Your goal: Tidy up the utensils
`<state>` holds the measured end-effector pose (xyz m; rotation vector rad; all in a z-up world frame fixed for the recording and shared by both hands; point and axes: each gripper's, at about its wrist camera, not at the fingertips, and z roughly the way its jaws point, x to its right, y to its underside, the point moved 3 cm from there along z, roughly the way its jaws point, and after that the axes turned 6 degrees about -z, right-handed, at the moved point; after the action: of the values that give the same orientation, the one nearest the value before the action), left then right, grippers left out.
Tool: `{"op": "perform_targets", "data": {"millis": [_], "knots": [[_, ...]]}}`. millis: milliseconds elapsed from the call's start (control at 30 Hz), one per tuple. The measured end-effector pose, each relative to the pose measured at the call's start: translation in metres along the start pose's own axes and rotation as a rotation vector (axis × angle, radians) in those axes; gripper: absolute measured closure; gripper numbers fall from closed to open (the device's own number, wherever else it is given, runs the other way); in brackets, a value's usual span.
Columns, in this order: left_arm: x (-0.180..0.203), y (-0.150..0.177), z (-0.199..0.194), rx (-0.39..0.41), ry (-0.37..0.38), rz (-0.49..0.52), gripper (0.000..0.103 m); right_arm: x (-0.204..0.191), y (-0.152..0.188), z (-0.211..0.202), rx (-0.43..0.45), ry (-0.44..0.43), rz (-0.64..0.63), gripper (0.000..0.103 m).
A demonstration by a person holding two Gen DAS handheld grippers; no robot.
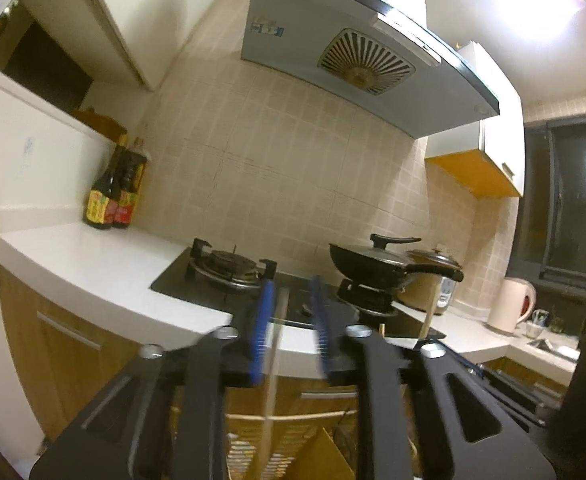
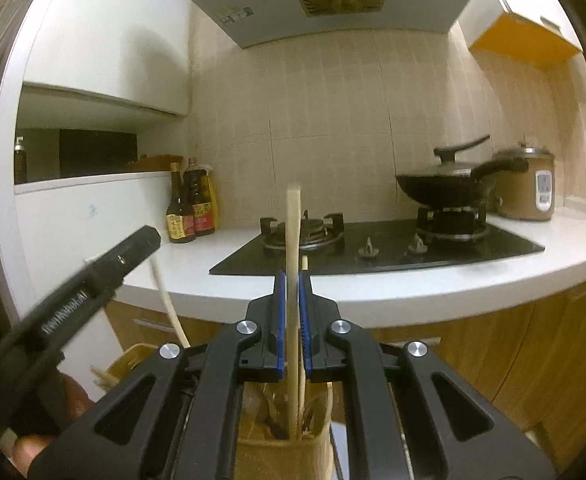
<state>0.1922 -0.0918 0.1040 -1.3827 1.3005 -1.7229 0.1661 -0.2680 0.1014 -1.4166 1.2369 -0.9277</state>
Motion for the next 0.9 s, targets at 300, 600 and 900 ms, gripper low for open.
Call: {"op": "perform_targets", "data": {"millis": [300,600,900], "knots": [[-0.007,-0.010,-0.056,-0.033,0.073,0.005,0.035,0.008,0.008,-0.042,-0.035,-0.028,0.076,0.048],[-0.017,-0.001,-0.124,-0.079,0.050,0.044,0.025,-0.014,0.028,-0.092,-0.065,-0.008,0.074,0.045],[-0.033,0.043,-0.163,-0.120,-0.088,0.099,0.014,-0.050,0.079,-0.119,-0.112,0.057,-0.018,0.029]]}}
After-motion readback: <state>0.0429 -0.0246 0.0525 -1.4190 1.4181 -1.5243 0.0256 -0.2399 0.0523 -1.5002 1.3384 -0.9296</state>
